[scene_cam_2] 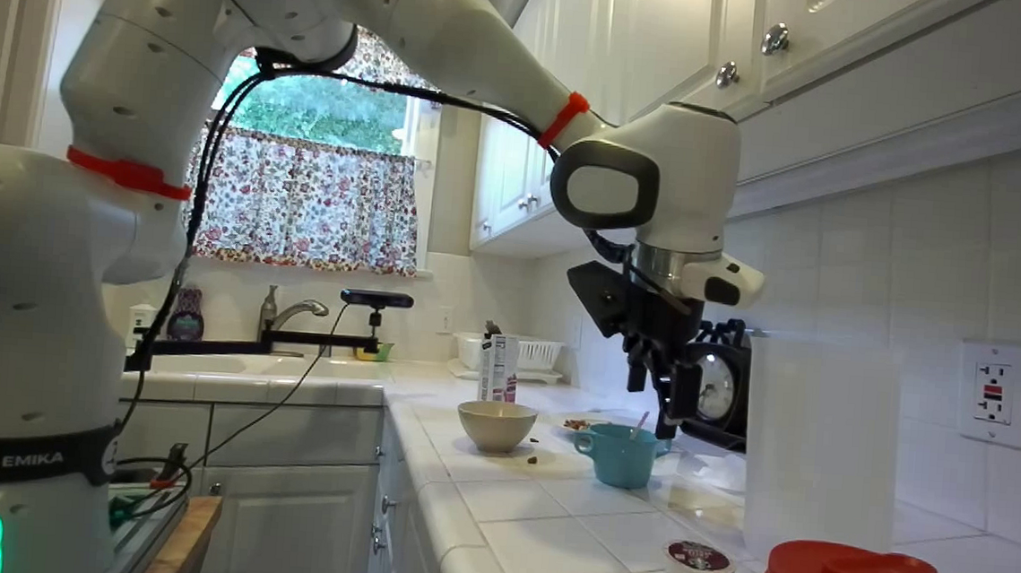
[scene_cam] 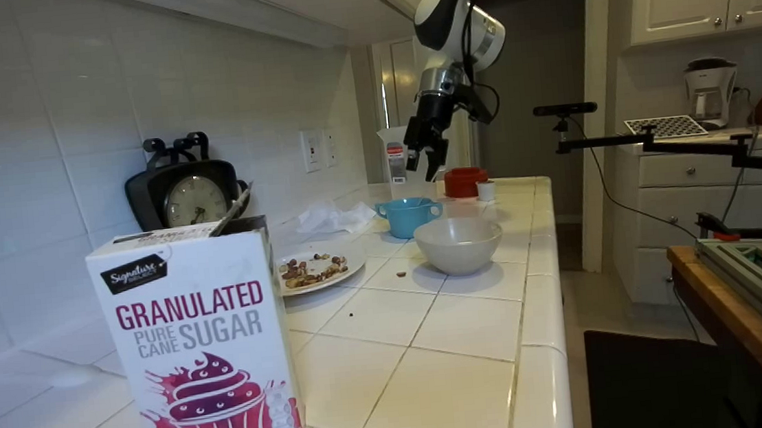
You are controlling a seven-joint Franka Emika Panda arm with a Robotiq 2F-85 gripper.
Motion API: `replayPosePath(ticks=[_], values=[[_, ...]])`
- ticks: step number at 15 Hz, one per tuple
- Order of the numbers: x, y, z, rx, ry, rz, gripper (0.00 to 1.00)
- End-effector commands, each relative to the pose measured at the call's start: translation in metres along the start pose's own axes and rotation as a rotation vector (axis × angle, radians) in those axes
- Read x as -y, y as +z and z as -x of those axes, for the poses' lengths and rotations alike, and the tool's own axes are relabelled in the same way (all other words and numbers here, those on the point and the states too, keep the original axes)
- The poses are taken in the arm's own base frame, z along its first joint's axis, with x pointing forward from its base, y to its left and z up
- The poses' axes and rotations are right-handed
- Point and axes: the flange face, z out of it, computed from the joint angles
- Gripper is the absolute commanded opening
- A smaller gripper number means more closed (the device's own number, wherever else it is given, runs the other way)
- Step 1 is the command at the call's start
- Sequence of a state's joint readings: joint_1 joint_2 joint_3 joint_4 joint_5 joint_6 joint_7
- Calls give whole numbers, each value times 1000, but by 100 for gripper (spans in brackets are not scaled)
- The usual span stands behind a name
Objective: Use the straw to stir in the brown bowl
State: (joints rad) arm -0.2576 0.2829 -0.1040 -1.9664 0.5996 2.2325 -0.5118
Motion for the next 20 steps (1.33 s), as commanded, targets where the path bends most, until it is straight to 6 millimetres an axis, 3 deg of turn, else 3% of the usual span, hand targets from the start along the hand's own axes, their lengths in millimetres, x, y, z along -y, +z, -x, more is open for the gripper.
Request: replayPosePath(ticks=[1,2,4,6,10,14,20], values=[[3,-3,2,-22,-41,21,90],[4,-2,1,-21,-41,21,68],[4,-2,2,-21,-39,21,74],[3,-2,2,-22,-36,21,65],[1,-4,3,-29,-31,27,65],[-9,-8,9,-34,-9,38,78],[-13,-20,29,-62,13,47,72]])
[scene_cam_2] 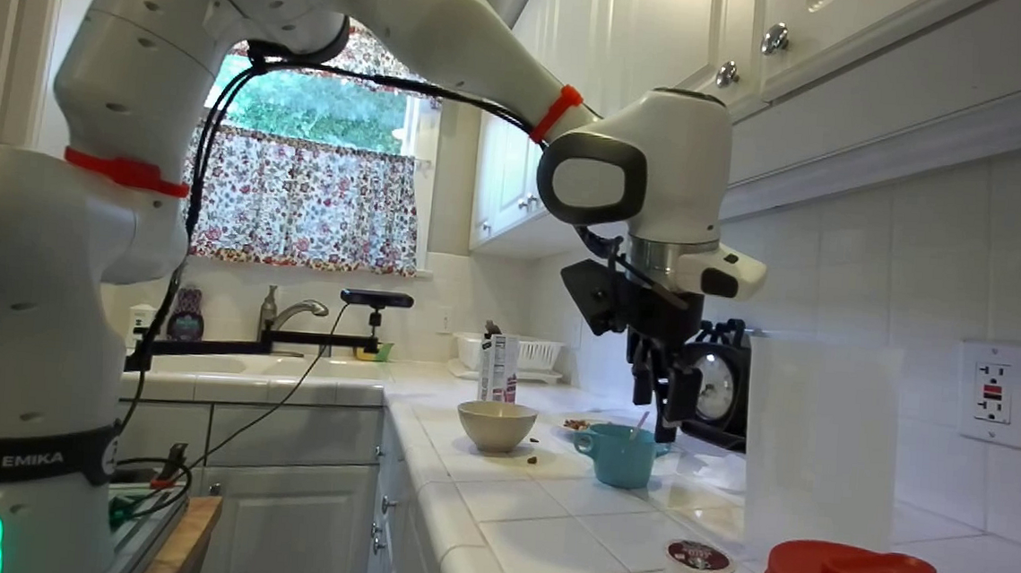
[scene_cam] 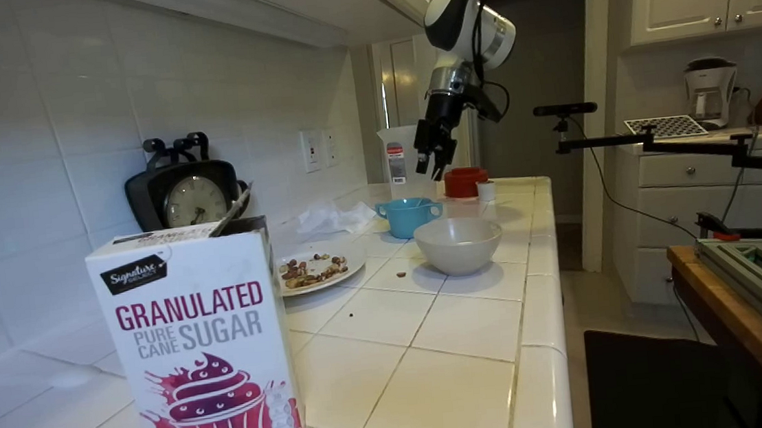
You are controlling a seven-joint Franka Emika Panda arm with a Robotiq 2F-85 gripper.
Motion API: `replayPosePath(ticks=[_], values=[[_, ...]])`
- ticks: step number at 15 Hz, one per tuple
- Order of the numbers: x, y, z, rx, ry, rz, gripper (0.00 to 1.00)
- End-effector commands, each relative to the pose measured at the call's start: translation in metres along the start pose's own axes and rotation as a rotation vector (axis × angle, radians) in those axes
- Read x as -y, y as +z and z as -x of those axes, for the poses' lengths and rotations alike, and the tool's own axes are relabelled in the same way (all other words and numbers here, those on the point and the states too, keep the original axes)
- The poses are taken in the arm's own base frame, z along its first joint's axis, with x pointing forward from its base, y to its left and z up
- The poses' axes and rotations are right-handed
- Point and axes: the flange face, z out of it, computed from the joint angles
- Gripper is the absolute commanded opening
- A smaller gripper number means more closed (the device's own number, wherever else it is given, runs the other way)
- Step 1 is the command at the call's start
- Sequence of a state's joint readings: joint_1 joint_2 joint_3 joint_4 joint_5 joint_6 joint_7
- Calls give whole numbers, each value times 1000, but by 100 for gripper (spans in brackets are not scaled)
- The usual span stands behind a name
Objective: Use the straw to stir in the brown bowl
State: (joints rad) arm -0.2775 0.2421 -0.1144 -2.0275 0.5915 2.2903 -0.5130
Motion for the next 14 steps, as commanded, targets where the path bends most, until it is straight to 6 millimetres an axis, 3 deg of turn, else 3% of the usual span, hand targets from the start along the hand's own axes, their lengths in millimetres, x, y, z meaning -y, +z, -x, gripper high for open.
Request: replayPosePath(ticks=[1,3,5,7,11,13,14], values=[[6,-8,17,-22,-20,10,71],[12,-9,23,-22,-25,8,64],[16,-7,26,-18,-31,5,43],[21,-6,27,-16,-39,4,34],[22,-4,24,-20,-42,7,44],[22,-5,23,-22,-41,8,46],[22,-5,22,-23,-41,8,41]])
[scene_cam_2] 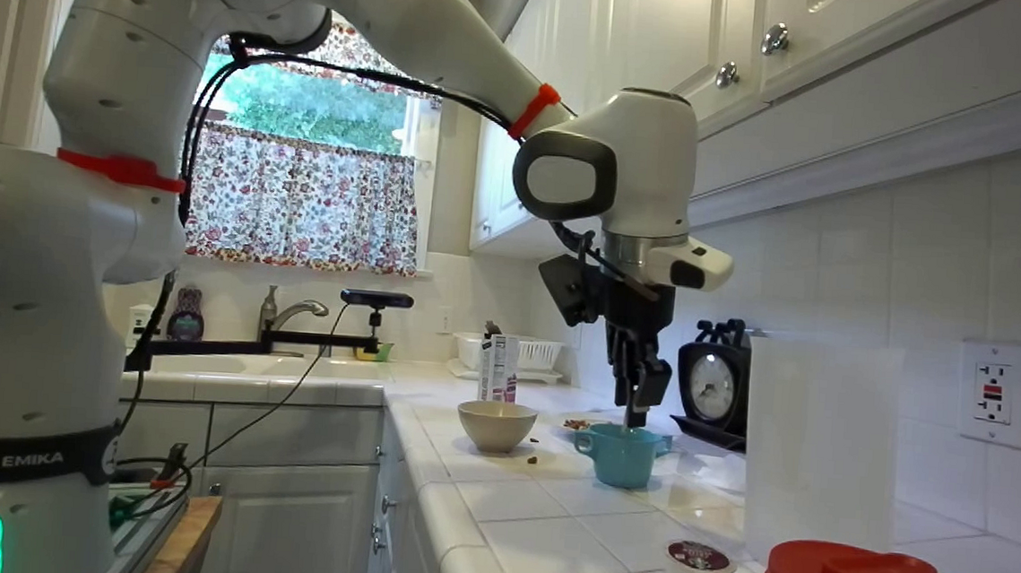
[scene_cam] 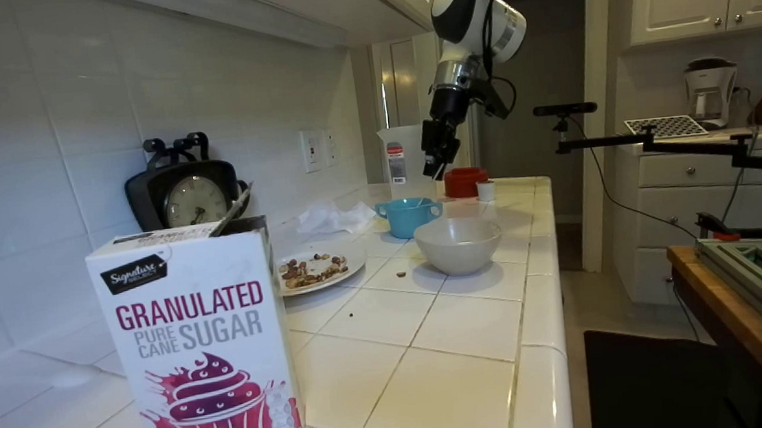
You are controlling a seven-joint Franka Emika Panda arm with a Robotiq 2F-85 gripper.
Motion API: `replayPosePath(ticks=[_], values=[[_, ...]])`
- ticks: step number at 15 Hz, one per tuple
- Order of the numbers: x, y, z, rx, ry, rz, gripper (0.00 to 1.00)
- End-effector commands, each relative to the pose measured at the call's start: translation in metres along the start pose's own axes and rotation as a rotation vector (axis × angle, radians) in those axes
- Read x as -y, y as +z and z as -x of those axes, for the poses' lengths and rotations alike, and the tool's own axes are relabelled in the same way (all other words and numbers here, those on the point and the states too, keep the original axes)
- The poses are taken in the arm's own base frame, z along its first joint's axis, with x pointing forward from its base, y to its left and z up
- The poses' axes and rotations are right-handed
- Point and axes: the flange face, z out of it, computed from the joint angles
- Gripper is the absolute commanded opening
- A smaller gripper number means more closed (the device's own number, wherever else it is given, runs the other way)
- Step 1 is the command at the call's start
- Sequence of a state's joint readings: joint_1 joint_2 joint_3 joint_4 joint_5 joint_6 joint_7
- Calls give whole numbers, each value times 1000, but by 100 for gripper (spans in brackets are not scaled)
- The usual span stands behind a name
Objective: Use the straw to stir in the brown bowl
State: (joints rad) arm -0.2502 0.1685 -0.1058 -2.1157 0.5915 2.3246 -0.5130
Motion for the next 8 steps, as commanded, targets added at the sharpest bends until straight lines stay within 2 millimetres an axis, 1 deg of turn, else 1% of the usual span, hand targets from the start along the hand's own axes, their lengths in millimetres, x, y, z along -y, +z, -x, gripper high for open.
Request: replayPosePath(ticks=[1,2,4,5,8], values=[[1,-4,1,-20,-17,8,35],[1,-4,1,-23,-17,9,18],[1,-4,0,-28,-19,12,3],[1,-5,0,-30,-20,12,0],[2,-5,-1,-32,-22,12,0]])
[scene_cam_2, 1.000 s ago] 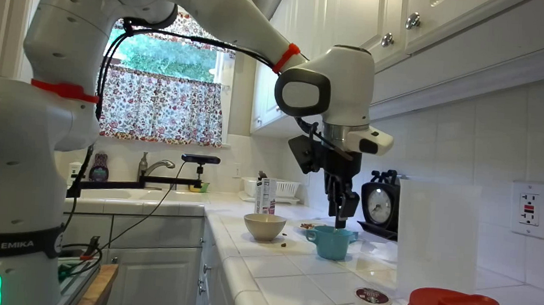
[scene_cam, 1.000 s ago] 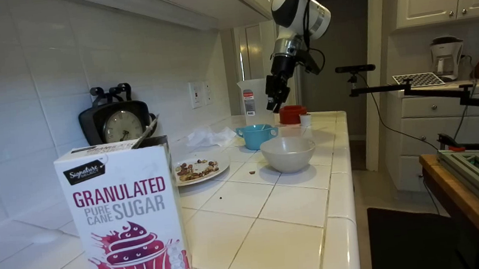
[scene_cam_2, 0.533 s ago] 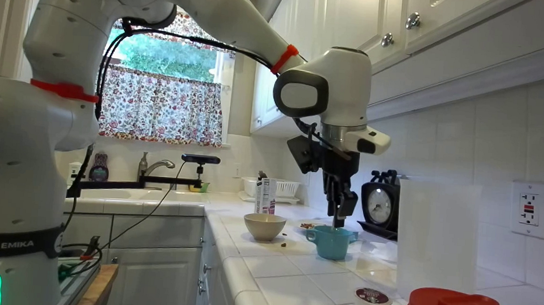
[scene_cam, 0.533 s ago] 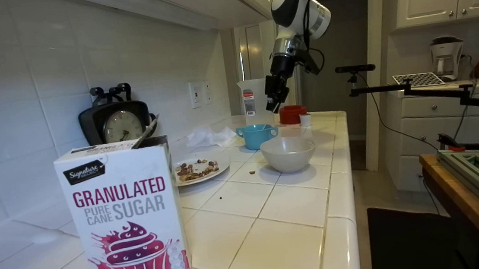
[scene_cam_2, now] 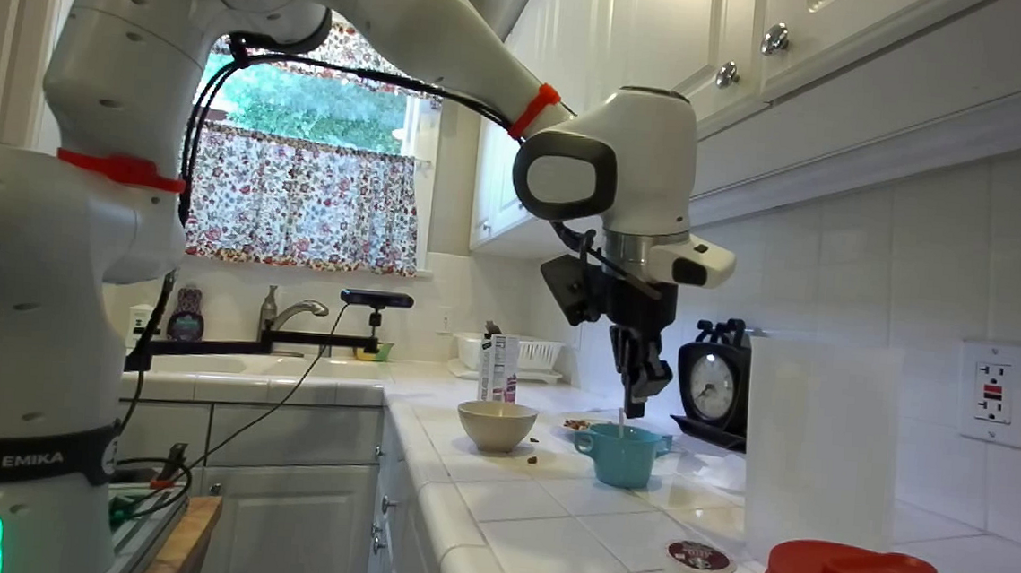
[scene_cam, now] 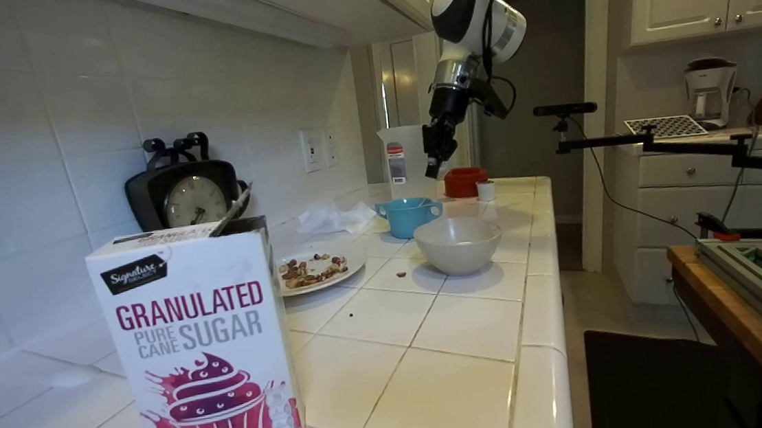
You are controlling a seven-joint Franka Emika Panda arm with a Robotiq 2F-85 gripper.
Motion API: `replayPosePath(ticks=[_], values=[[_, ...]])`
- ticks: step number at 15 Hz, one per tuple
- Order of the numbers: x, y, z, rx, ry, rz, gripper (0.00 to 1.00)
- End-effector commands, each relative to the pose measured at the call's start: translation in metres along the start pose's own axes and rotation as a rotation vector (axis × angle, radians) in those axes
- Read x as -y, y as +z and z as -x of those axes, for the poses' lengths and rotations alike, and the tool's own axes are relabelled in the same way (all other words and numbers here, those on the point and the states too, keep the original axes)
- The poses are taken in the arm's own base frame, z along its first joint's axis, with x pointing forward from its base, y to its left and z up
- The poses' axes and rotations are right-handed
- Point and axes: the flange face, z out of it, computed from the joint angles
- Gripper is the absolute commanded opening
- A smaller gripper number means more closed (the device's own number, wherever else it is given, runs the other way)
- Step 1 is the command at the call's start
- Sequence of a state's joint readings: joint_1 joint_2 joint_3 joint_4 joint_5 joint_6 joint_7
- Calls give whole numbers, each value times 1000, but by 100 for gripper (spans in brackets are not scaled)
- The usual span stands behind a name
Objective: Use the straw to stir in the brown bowl
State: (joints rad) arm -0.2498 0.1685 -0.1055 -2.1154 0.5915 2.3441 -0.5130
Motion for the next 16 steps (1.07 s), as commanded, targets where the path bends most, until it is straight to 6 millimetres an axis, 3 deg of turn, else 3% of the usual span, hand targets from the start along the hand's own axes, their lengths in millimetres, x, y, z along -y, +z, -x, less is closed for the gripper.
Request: replayPosePath(ticks=[1,2,3,9,12,14,16], values=[[3,-3,1,-15,-22,3,0],[3,-3,1,-14,-21,3,9],[4,-3,1,-14,-19,4,28],[-3,-14,0,-71,33,22,70],[-6,-22,9,-127,97,41,93],[-1,-21,25,-145,147,48,100],[7,-17,50,-147,191,51,100]])
